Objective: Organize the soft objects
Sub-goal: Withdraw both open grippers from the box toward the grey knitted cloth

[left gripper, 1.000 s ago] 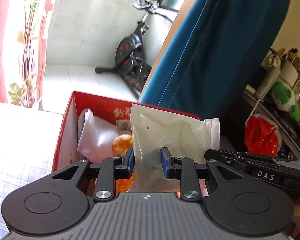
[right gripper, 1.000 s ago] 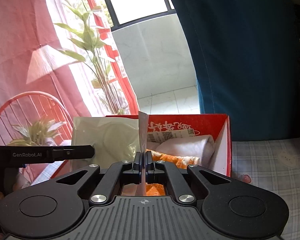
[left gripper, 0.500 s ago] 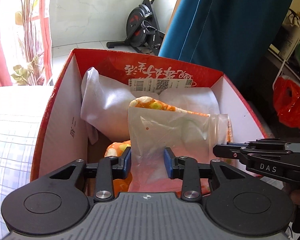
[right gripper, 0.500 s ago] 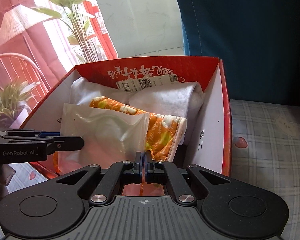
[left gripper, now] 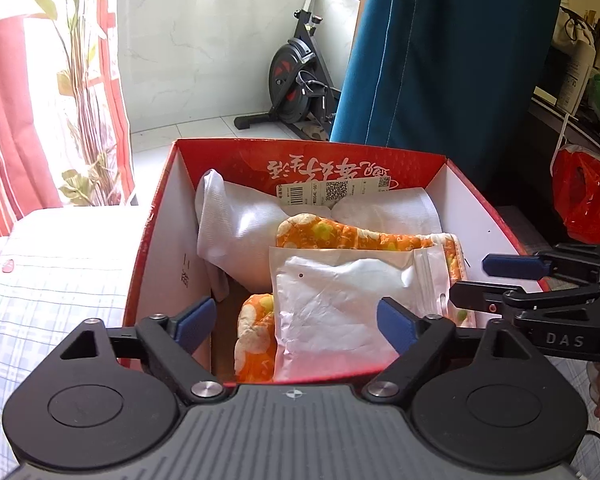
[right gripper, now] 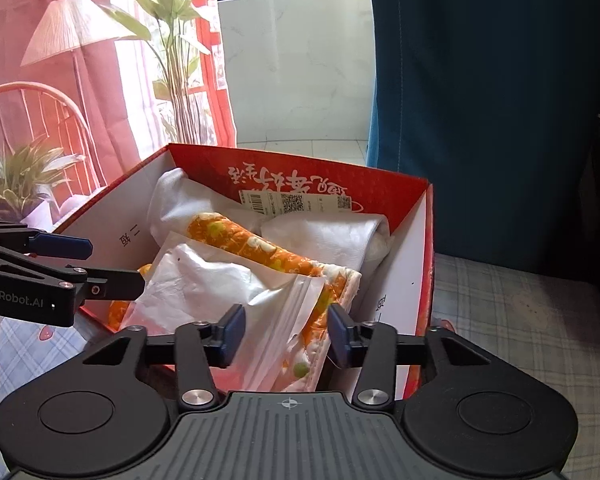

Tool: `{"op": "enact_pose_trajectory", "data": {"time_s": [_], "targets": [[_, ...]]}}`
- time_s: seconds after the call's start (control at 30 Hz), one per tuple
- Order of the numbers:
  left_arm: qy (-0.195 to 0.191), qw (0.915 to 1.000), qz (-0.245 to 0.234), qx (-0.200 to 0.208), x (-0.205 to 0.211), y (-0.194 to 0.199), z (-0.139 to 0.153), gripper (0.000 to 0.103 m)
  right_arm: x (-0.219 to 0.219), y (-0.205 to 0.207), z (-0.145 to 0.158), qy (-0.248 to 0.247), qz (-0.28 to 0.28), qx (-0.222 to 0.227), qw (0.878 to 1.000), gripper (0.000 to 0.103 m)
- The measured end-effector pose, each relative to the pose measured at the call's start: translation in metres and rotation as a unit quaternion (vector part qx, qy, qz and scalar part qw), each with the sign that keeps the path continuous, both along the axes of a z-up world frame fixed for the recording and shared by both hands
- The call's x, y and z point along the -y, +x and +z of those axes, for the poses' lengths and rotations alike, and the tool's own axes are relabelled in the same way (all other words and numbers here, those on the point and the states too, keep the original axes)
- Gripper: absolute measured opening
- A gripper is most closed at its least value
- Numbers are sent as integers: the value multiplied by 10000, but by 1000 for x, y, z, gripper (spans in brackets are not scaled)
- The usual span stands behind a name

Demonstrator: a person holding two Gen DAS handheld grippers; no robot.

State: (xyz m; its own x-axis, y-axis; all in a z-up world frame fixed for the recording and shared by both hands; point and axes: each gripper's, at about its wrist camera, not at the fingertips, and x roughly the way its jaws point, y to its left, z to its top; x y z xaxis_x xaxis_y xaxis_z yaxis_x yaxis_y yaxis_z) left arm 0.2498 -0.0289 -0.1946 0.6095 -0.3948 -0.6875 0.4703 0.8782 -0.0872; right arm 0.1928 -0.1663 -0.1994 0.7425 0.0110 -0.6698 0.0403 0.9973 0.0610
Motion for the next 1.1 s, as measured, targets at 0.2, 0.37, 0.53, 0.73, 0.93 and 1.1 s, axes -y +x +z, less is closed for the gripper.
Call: {"op": "enact_pose_trajectory", "data": {"time_s": [0.2, 0.37, 0.53, 0.73, 0.93, 1.1], "targets": [[128, 9997, 5, 227, 0, -19, 7, 100, 3, -23, 12, 42, 9, 243, 9997, 80], [99, 9993, 141, 322, -12, -37, 13, 103, 0, -48, 20, 206, 38, 508, 9985, 103], [146, 9981, 333, 487, -27, -59, 17, 103, -5, -74, 22, 436, -41, 657, 9969, 103], [231, 9972, 420, 581, -42, -89, 7, 103, -21, -108, 8, 413, -182, 626, 9970, 103], [392, 9955, 642, 569, -50, -117, -10, 103, -30, -136, -19, 456, -564, 589, 9956, 103], [349, 9968, 593, 406, -59, -132, -25, 103, -33, -155, -36, 431, -814, 567, 9941, 103]]}}
